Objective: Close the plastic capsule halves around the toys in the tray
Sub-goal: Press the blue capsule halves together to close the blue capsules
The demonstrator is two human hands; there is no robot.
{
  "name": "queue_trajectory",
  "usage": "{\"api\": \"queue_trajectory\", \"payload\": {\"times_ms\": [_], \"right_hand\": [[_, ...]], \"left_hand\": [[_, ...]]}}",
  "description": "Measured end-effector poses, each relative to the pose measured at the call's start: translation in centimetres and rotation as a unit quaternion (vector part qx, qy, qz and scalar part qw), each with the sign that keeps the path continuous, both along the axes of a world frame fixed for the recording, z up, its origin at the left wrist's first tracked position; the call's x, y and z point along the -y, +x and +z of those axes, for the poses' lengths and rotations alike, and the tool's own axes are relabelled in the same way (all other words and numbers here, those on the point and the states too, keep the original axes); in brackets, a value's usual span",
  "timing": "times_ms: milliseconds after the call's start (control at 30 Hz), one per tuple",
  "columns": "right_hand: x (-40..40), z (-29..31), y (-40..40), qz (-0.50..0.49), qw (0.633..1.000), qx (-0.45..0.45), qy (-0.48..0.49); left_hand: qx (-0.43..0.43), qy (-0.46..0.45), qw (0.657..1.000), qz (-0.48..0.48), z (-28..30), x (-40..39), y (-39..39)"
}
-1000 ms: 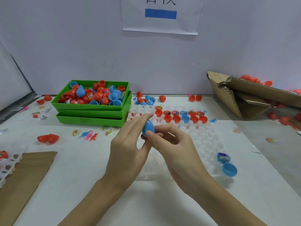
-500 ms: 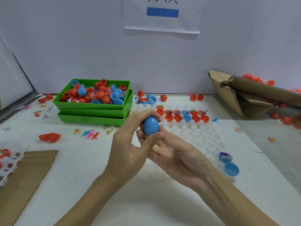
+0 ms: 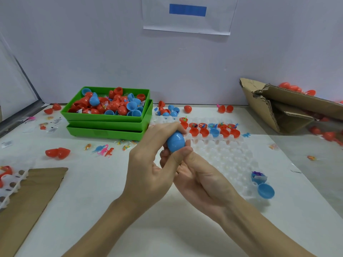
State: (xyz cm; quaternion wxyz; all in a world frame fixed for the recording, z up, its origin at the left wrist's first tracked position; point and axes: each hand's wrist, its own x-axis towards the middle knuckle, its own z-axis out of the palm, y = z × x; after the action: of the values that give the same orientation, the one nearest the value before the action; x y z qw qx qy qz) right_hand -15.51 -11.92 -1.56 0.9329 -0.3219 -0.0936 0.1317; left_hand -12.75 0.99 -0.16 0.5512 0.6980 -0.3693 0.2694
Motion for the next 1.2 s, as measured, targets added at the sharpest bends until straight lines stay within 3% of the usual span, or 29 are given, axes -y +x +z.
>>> {"api": "queue_trajectory", "payload": {"times_ms": [200, 367, 500, 967, 1200], "right_hand": [[0.1, 0.0, -0.1, -0.005, 1.0, -0.006, 0.005], [-0.2, 0.2, -0.4, 0.004, 0.999, -0.015, -0.03], [-0.5, 0.3, -0.5, 0.023, 0.999, -0.017, -0.014], [-0.8, -0.4, -0.2, 0.039, 0.997, -0.045, 0.042], [-0.5, -0.2, -0.2, 0.018, 1.0, -0.023, 0.004]], "left_hand": [[-0.01, 0.012, 1.0, 0.0, -0.1, 0.0, 0.3], [0.014, 0.044, 0.997, -0.058, -0.4, -0.5, 0.6], [0.048, 0.061, 0.997, -0.025, -0.6, -0.6, 0.8], [0.032, 0.029, 0.999, -0.018, -0.1, 0.1, -0.1], [0.02, 0.031, 0.999, -0.033, 0.0, -0.1, 0.1]]}}
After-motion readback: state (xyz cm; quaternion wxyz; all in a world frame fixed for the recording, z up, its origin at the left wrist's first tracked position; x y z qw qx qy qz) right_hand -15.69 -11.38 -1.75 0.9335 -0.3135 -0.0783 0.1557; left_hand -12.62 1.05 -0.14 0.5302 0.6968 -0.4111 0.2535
